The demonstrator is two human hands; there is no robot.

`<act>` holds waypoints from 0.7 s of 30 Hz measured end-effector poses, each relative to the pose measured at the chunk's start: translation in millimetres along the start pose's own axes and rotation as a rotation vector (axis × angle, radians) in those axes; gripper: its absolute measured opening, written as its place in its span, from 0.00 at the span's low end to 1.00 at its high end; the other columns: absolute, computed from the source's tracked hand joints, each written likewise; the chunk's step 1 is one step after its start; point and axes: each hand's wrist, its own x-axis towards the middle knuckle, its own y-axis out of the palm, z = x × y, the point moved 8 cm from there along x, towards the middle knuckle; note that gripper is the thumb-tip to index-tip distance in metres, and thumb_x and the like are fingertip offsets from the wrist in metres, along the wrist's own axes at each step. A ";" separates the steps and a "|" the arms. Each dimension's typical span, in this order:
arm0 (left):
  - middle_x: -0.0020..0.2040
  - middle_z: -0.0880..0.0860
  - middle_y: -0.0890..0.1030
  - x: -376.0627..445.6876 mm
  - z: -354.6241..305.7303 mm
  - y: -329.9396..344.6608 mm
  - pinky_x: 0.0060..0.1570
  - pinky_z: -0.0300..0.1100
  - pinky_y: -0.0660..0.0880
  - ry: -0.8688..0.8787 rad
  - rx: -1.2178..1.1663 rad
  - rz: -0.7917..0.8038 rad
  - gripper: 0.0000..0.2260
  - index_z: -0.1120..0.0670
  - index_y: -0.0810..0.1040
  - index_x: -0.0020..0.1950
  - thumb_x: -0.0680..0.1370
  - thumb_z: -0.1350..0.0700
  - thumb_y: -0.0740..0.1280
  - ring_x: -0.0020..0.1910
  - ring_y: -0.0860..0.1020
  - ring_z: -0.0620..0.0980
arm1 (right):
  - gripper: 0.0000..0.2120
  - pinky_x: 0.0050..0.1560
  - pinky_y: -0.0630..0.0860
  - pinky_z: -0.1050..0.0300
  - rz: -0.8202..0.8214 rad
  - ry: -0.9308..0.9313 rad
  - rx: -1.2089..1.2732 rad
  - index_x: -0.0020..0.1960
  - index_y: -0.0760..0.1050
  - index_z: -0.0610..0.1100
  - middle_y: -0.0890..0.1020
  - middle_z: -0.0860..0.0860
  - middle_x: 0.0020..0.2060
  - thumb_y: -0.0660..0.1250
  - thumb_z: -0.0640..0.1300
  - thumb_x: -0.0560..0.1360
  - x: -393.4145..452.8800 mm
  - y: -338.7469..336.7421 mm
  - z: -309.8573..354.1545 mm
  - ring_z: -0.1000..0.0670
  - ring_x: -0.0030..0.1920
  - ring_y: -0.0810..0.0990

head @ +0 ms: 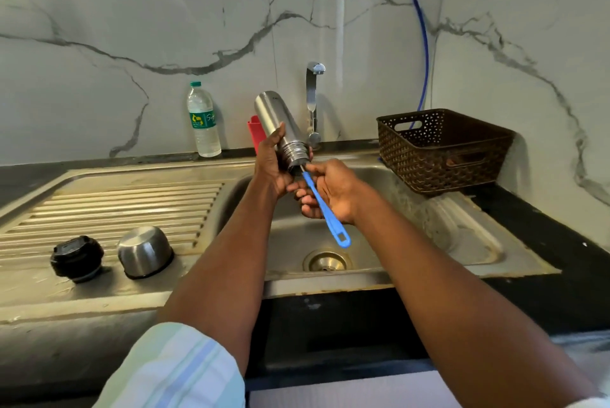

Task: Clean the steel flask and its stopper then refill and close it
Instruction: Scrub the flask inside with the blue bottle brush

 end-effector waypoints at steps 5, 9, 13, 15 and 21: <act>0.37 0.61 0.78 4.1 -0.6 -2.2 0.46 0.50 0.76 -0.004 -0.067 -0.013 0.21 0.64 0.70 0.57 0.76 0.49 0.70 0.38 0.77 0.58 | 0.14 0.14 0.56 0.66 0.200 0.053 0.203 0.42 0.67 0.40 0.64 0.52 0.22 0.54 0.44 0.83 -6.5 8.4 -0.8 0.57 0.16 0.61; 0.37 0.61 0.81 1.0 4.2 9.7 0.44 0.49 0.77 -0.021 -0.039 0.055 0.16 0.63 0.71 0.56 0.79 0.52 0.67 0.38 0.78 0.57 | 0.14 0.35 0.69 0.57 -0.561 -0.334 -1.050 0.54 0.77 0.37 0.81 0.44 0.40 0.57 0.45 0.81 -31.3 1.2 29.2 0.45 0.39 0.81; 0.39 0.63 0.82 -1.2 5.6 17.1 0.45 0.49 0.77 -0.017 -0.064 0.078 0.19 0.65 0.70 0.59 0.79 0.49 0.67 0.38 0.79 0.58 | 0.15 0.50 0.74 0.51 -0.759 -0.504 -1.388 0.61 0.75 0.39 0.81 0.42 0.55 0.55 0.44 0.82 -45.4 15.5 38.1 0.41 0.55 0.80; 0.38 0.63 0.81 0.6 1.8 10.9 0.46 0.50 0.78 -0.006 -0.099 0.053 0.21 0.65 0.70 0.61 0.78 0.49 0.67 0.38 0.80 0.59 | 0.13 0.39 0.75 0.55 -0.535 -0.410 -1.031 0.54 0.76 0.41 0.82 0.42 0.43 0.57 0.48 0.82 -28.8 6.8 34.3 0.44 0.40 0.82; 0.47 0.63 0.77 11.7 -4.7 -9.2 0.42 0.50 0.81 0.071 -0.167 0.030 0.28 0.65 0.69 0.70 0.77 0.47 0.67 0.43 0.77 0.60 | 0.17 0.14 0.59 0.64 0.235 0.042 0.535 0.41 0.68 0.38 0.64 0.51 0.21 0.52 0.47 0.83 -6.0 38.4 -5.7 0.56 0.16 0.61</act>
